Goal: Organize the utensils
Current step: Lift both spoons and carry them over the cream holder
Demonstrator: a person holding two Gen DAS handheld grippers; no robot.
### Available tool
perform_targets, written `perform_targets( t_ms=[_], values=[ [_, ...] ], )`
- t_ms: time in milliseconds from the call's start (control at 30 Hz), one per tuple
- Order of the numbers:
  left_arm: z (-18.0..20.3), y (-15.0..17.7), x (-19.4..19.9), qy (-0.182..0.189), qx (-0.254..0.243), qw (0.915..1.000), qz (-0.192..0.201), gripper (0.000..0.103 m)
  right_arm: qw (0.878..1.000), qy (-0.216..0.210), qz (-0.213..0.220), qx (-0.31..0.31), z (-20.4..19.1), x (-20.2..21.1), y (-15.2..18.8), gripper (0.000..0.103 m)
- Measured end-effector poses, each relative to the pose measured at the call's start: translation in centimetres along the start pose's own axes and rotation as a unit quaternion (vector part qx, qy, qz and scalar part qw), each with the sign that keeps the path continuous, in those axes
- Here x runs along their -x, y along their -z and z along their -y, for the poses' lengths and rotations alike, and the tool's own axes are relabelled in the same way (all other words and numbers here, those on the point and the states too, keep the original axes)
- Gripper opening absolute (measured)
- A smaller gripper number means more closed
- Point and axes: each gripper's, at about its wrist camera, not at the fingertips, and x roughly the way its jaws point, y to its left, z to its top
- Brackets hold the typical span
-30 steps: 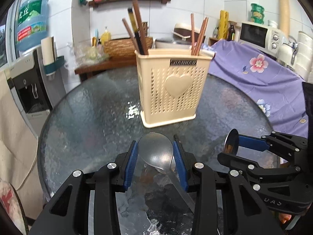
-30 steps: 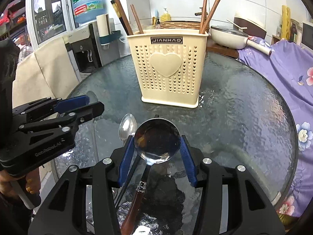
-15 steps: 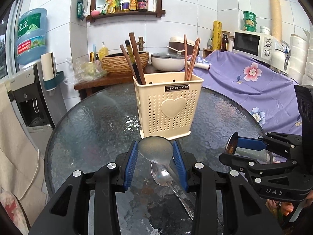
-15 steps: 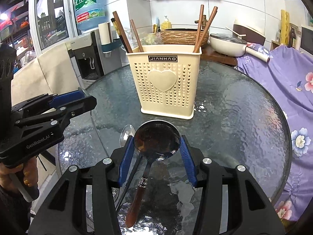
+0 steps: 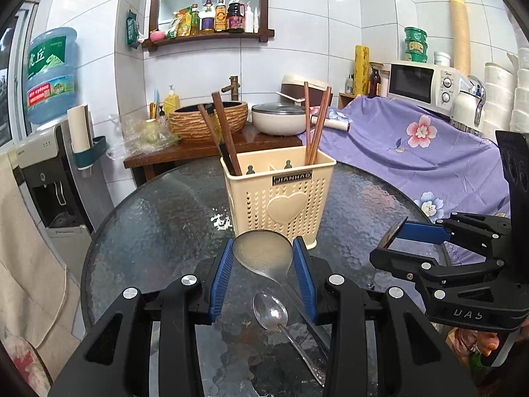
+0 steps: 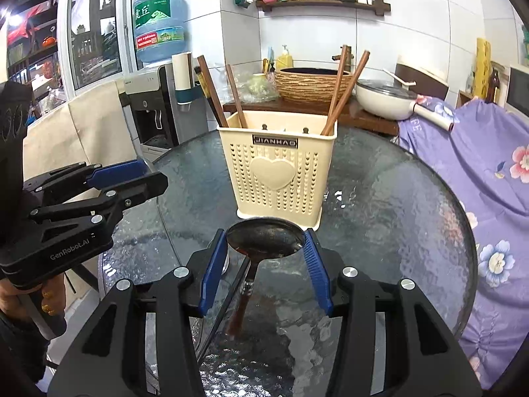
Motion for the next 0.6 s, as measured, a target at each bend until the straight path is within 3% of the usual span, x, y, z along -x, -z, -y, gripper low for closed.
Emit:
perform_targets(
  t_ms=[333, 600],
  values=[
    [-0.1, -3.3, 0.6, 0.001, -0.003, 0.9998, 0.019, 0.036, 1.000, 0.003, 0.013, 0.008, 0.8, 1.0, -3.2, 0.048],
    [-0.3, -9.0, 1.2, -0.016, -0.002, 0.9983, 0.056, 0.036, 0.999, 0.022, 0.049, 0.006, 2.0, 2.3, -9.0, 0.048]
  ],
)
